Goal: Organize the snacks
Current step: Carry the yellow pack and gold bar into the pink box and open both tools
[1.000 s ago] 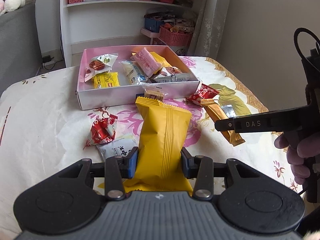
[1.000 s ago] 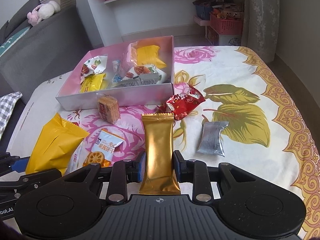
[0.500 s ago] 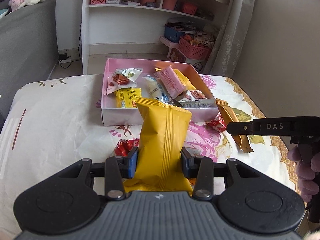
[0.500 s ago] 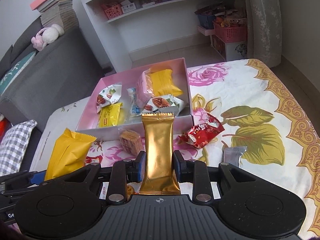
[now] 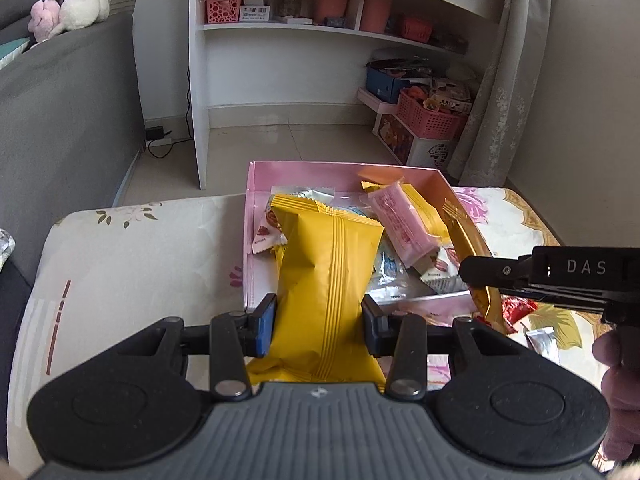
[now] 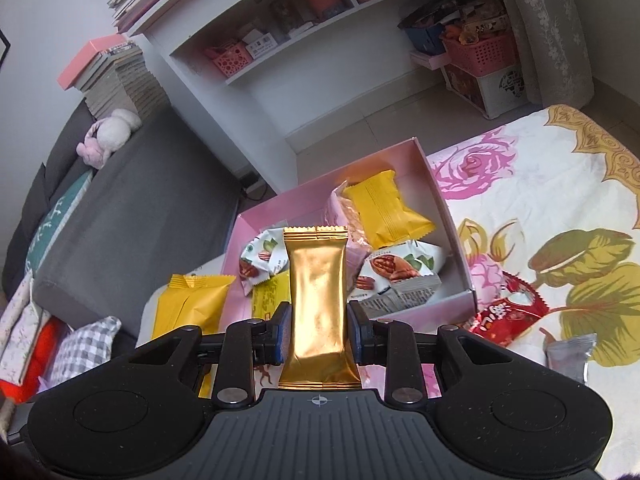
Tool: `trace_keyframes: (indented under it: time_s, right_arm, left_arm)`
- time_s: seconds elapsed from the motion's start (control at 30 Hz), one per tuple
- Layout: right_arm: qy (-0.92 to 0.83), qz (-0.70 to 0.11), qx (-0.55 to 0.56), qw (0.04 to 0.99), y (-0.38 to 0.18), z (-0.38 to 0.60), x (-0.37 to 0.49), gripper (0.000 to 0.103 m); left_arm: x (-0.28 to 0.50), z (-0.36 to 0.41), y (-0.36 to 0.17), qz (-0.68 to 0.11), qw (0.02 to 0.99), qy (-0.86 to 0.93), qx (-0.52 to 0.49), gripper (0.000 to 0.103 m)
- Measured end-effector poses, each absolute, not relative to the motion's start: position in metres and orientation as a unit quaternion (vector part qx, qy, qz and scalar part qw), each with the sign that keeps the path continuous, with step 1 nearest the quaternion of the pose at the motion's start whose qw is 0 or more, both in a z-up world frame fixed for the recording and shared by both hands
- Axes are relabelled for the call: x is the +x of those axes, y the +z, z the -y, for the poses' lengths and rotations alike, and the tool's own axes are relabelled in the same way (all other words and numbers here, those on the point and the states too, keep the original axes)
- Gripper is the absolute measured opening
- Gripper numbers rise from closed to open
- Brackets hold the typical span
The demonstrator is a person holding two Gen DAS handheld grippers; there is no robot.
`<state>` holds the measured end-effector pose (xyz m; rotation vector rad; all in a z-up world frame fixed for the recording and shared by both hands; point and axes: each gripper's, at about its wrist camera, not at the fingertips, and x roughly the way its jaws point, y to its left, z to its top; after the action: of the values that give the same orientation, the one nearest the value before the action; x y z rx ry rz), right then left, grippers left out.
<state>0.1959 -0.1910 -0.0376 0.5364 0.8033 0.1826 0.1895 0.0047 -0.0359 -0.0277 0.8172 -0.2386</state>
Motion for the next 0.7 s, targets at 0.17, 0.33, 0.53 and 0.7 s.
trace_keyframes:
  time_s: [0.17, 0.33, 0.53, 0.7]
  right_arm:
    - [0.102, -0.378, 0.309, 0.867, -0.054, 0.195, 0.214, 0.028]
    - [0.096, -0.368, 0.328, 0.865, -0.063, 0.199, 0.224, 0.028]
    - [0.088, -0.350, 0.320, 0.876, -0.064, 0.199, 0.226, 0.029]
    - [0.087, -0.338, 0.313, 0.883, -0.062, 0.199, 0.226, 0.033]
  left_arm:
    - [0.211, -0.002, -0.043, -0.399, 0.910, -0.114, -0.009, 0.039]
    - [0.226, 0.004, -0.051, -0.401, 0.910, -0.108, 0.002, 0.039]
    - [0.237, 0.009, -0.057, -0.401, 0.910, -0.102, 0.006, 0.039]
    - [0.242, 0.015, -0.057, -0.397, 0.913, -0.097, 0.017, 0.042]
